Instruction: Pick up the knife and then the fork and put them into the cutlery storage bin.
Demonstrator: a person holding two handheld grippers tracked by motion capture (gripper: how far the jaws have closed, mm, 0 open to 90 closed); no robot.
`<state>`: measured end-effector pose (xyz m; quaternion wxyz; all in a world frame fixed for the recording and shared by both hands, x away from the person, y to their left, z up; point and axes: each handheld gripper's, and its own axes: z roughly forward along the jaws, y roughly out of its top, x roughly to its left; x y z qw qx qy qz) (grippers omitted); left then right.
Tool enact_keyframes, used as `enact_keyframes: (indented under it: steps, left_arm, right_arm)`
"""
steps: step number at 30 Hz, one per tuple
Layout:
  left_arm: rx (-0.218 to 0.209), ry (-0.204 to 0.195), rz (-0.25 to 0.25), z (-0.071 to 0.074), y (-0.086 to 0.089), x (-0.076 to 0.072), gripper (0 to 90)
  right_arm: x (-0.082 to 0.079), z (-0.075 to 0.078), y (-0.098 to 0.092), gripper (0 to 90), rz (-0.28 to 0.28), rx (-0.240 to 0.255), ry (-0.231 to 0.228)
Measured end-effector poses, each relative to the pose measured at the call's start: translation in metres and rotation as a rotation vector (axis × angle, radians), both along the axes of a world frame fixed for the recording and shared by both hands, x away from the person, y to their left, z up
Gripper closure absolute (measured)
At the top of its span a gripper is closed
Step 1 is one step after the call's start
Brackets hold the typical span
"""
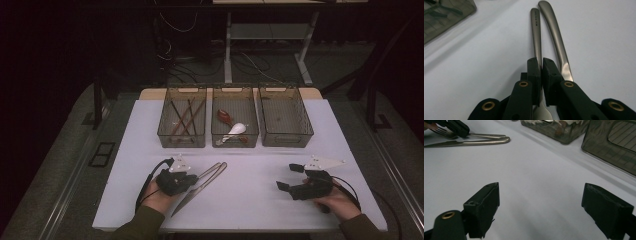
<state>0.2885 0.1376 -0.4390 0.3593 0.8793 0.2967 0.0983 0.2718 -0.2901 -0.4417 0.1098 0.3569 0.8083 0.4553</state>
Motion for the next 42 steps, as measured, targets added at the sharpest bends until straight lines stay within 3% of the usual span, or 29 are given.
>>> enact_keyframes:
  steps: [8, 12, 14, 16, 19, 25, 34, 42]
  left_arm:
    - [-0.034, -0.009, -0.021, 0.008, 0.004, 0.004, 84.2]
    - [-0.062, -0.012, -0.046, 0.014, 0.003, 0.005, 84.2]
    - [-0.076, -0.015, -0.066, 0.017, 0.002, 0.007, 84.2]
    - [-0.088, -0.024, -0.105, 0.02, 0.0, 0.009, 84.2]
    - [-0.115, -0.033, -0.159, 0.025, -0.006, 0.011, 84.2]
    - [-0.152, -0.028, -0.282, 0.032, -0.022, 0.017, 84.2]
    - [-0.159, -0.022, -0.436, 0.041, -0.062, 0.027, 84.2]
    - [-0.136, -0.035, -0.55, 0.045, -0.1, 0.033, 84.2]
  right_arm:
    - [0.002, 0.006, 0.001, 14.6, 0.0, -0.01, 0.026]
    - [0.003, 0.012, 0.0, 14.3, 0.035, -0.022, 0.032]
    - [0.004, 0.015, -0.003, 14.0, 0.067, -0.002, 0.039]
    - [0.005, 0.018, -0.005, 14.0, 0.089, 0.016, 0.043]
    - [0.007, 0.024, -0.005, 14.5, 0.113, -0.026, 0.048]
    - [0.014, 0.031, 0.0, 14.9, 0.131, -0.03, 0.04]
    - [0.024, 0.045, 0.014, 15.6, 0.234, -0.027, 0.029]
    - [0.029, 0.054, 0.033, 15.5, 0.34, -0.043, 0.035]
